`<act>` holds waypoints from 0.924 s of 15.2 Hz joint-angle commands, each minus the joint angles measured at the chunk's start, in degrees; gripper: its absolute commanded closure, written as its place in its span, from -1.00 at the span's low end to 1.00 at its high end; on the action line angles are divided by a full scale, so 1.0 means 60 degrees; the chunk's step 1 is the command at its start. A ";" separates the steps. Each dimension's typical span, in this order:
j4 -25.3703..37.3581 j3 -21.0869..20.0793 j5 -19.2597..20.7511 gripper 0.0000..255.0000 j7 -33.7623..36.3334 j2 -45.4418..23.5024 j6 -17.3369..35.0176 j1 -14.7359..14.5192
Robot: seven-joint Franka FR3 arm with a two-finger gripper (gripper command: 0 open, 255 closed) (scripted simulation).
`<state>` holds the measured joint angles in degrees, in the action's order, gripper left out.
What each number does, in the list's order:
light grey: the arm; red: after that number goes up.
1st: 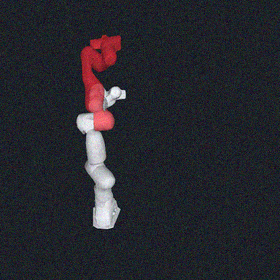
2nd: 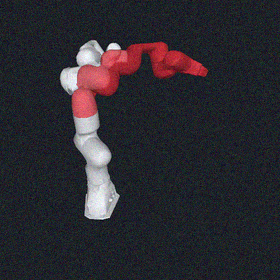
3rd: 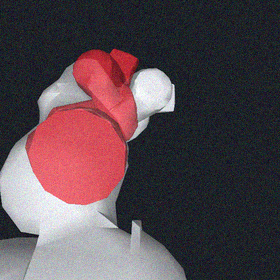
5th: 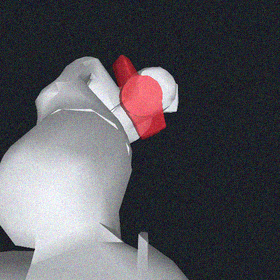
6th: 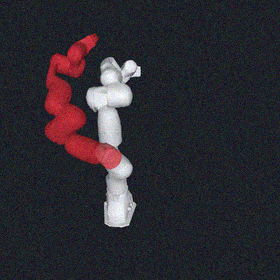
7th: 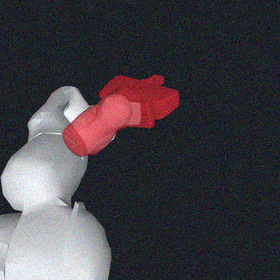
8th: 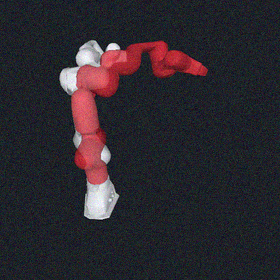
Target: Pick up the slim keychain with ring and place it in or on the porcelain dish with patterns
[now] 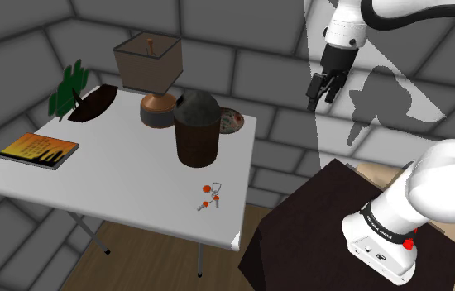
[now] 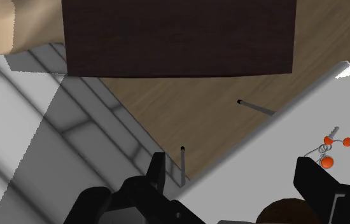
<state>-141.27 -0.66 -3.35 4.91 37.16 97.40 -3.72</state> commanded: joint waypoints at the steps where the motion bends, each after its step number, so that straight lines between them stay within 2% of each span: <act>1: -0.0172 -0.0310 -0.0219 -1.00 0.0309 -0.0404 0.0570 -0.0174; 7: -0.0258 -0.1075 -0.0635 -1.00 0.1035 -0.1956 0.2163 -0.0582; 14: 0.0226 -0.1892 -0.0770 -1.00 0.1929 -0.4201 0.3873 -0.0962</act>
<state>-140.23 -11.24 -7.91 15.55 14.01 118.87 -9.10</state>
